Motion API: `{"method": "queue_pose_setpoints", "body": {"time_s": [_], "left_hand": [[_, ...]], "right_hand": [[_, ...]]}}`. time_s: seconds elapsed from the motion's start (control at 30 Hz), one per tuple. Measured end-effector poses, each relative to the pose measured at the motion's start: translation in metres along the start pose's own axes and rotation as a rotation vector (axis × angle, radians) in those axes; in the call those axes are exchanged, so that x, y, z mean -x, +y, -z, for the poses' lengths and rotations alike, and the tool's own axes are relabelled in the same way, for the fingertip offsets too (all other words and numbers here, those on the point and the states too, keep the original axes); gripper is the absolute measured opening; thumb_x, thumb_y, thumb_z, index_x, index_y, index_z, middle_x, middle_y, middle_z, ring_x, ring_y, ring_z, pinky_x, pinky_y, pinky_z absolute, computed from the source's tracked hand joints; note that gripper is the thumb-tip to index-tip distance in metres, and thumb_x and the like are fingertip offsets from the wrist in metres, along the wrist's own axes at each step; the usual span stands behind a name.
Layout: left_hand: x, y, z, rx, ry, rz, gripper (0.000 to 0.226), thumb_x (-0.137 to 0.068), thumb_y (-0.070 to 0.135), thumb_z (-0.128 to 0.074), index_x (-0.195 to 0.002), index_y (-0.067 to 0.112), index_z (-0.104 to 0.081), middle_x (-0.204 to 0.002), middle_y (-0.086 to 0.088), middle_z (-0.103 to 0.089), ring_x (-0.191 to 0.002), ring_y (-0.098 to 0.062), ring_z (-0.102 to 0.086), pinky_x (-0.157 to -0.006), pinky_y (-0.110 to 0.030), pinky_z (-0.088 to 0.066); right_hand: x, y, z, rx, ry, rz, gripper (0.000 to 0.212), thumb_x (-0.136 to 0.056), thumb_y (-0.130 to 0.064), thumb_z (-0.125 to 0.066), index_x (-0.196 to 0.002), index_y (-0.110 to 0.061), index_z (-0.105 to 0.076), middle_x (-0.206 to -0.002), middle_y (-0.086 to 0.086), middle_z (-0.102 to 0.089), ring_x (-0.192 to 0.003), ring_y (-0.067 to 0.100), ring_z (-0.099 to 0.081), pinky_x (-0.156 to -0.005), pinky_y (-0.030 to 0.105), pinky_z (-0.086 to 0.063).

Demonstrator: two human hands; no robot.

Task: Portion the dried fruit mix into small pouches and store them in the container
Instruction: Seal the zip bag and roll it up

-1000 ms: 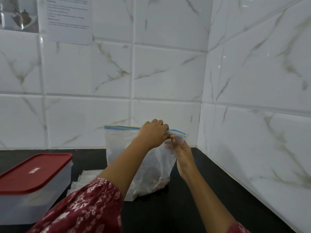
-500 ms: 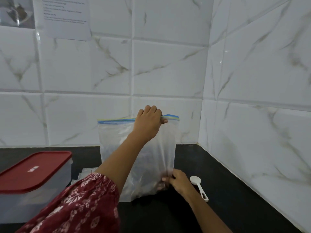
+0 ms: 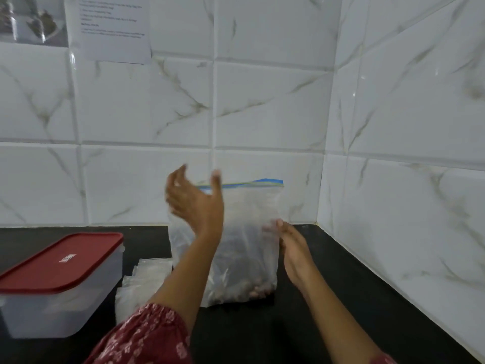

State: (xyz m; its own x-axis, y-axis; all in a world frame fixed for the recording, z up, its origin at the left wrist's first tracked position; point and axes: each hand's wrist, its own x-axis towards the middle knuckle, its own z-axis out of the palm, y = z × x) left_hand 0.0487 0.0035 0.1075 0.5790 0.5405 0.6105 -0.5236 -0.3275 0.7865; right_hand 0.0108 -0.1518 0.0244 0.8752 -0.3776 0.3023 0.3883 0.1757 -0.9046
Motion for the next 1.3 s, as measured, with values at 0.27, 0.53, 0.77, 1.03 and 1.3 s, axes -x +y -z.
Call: {"method": "queue_pose_setpoints", "body": {"time_s": [0.27, 0.53, 0.77, 1.03, 1.3], "left_hand": [[-0.023, -0.076, 0.027, 0.134, -0.300, 0.654, 0.039, -0.093, 0.044, -0.046, -0.096, 0.007, -0.056, -0.115, -0.016, -0.059, -0.116, -0.038, -0.049, -0.110, -0.051, -0.028], [-0.025, -0.054, 0.037, 0.247, -0.230, 0.594, 0.023, -0.096, 0.022, -0.048, -0.102, 0.012, -0.029, -0.109, -0.017, -0.052, -0.086, -0.023, -0.049, -0.076, -0.031, -0.037], [-0.024, -0.049, 0.051, -0.094, -0.588, 0.196, 0.068, -0.081, 0.039, -0.069, -0.136, 0.017, -0.035, -0.129, -0.020, -0.040, -0.119, -0.033, -0.041, -0.098, -0.038, -0.037], [-0.023, -0.046, 0.057, -0.433, -0.577, -0.044, 0.035, -0.088, 0.030, -0.062, -0.110, 0.004, -0.057, -0.124, -0.015, -0.033, -0.116, -0.029, -0.030, -0.095, -0.039, -0.036], [-0.025, -0.048, 0.058, -0.127, -0.603, 0.202, 0.034, -0.087, 0.028, -0.064, -0.110, 0.006, -0.052, -0.106, -0.014, -0.058, -0.087, -0.022, -0.051, -0.066, -0.028, -0.041]], "right_hand": [[-0.015, -0.024, -0.016, 0.020, 0.035, 0.082, 0.005, -0.091, -0.015, -0.057, -0.086, -0.014, -0.056, -0.079, 0.007, -0.067, -0.066, 0.011, -0.064, -0.070, 0.026, -0.048], [-0.014, -0.038, -0.013, 0.401, 0.056, 0.292, 0.021, -0.093, -0.002, -0.046, -0.093, -0.022, -0.049, -0.069, 0.003, -0.062, -0.067, 0.008, -0.061, -0.062, 0.012, -0.042], [-0.011, -0.048, -0.009, 0.497, -0.071, 0.095, 0.050, -0.081, -0.012, -0.070, -0.127, -0.010, -0.053, -0.116, 0.000, -0.052, -0.109, 0.008, -0.044, -0.095, 0.023, -0.039], [-0.014, -0.049, -0.007, 0.822, 0.116, 0.224, 0.019, -0.083, -0.020, -0.069, -0.096, -0.006, -0.070, -0.125, 0.008, -0.043, -0.115, 0.023, -0.043, -0.100, 0.034, -0.040], [-0.011, -0.054, -0.005, 0.588, 0.132, 0.114, 0.011, -0.089, -0.021, -0.060, -0.094, -0.015, -0.052, -0.101, 0.001, -0.054, -0.096, 0.020, -0.050, -0.078, 0.029, -0.039]]}}
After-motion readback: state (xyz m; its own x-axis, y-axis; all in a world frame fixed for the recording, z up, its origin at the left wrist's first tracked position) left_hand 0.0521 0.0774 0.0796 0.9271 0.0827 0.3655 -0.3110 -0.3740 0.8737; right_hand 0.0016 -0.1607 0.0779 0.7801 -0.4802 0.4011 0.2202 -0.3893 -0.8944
